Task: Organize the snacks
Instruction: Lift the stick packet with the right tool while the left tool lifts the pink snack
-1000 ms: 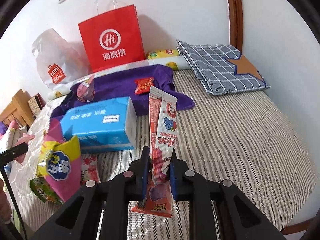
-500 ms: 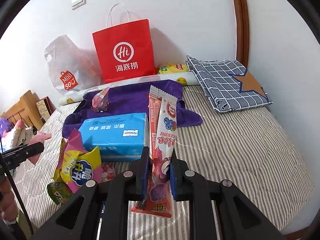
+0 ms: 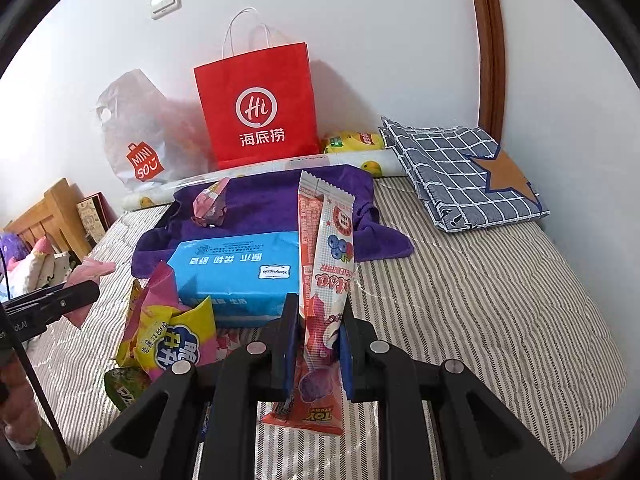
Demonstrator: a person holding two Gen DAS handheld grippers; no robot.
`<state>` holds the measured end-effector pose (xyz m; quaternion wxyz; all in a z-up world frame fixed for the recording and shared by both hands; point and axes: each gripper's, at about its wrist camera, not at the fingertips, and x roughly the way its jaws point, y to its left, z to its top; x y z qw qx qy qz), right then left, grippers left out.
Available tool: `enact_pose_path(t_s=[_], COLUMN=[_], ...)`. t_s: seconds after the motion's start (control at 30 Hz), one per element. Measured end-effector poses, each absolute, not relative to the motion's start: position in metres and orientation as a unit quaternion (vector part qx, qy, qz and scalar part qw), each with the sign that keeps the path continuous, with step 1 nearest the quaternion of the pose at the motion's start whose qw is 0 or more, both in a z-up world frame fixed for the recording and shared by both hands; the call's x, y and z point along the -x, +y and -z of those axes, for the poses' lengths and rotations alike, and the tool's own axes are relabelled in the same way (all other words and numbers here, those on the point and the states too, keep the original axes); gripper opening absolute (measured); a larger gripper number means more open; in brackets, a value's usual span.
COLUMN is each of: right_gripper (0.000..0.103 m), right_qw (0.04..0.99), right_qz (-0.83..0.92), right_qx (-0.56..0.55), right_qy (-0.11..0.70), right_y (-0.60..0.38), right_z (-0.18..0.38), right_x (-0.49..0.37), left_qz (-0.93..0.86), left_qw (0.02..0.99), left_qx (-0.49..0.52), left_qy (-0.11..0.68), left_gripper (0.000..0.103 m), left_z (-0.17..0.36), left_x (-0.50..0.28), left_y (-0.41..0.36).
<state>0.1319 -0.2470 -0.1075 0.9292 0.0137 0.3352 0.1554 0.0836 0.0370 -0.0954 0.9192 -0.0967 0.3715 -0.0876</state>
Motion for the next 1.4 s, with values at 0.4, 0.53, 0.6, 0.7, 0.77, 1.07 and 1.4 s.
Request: enact_pose_path(t_s=[0.4,0.53,0.6,0.7,0.77,1.07,1.4], right_gripper=[0.017,0.017,0.017,0.017,0.017,0.017,0.017], right_qw=[0.93,0.93,0.93,0.931,0.932,0.934,0.934], right_qz=[-0.16,-0.16,-0.16,-0.159,-0.158,-0.158,-0.159], right_qx=[-0.011,-0.012,-0.013,-0.011,-0.011,-0.004,-0.017], right_qy=[0.331,0.331,0.329,0.327,0.327,0.32,0.32], right_y=[-0.242,-0.241,-0.24,-0.239,-0.238,-0.235,-0.234], right_z=[0.105,0.105,0.103,0.101,0.1,0.096,0.094], right_x=[-0.132,-0.132,-0.133,-0.134,-0.135,-0.14,-0.148], left_qz=[0.088,0.089,0.089,0.089,0.088,0.088,0.086], left_qw=[0.92,0.921,0.921,0.922,0.922,0.922,0.924], left_qx=[0.098,0.098,0.097,0.096,0.096,0.097,0.094], left_qy=[0.369,0.367,0.365,0.364,0.363,0.365,0.361], left_gripper=[0.038,0.038,0.038,0.038,0.038,0.038,0.038], left_z=[0.095,0.093,0.092,0.091,0.09,0.087,0.082], left_x=[-0.085,-0.085,-0.085,-0.087,-0.088,-0.094,-0.101], left_y=[0.037,0.037,0.037,0.038,0.038,0.039,0.039])
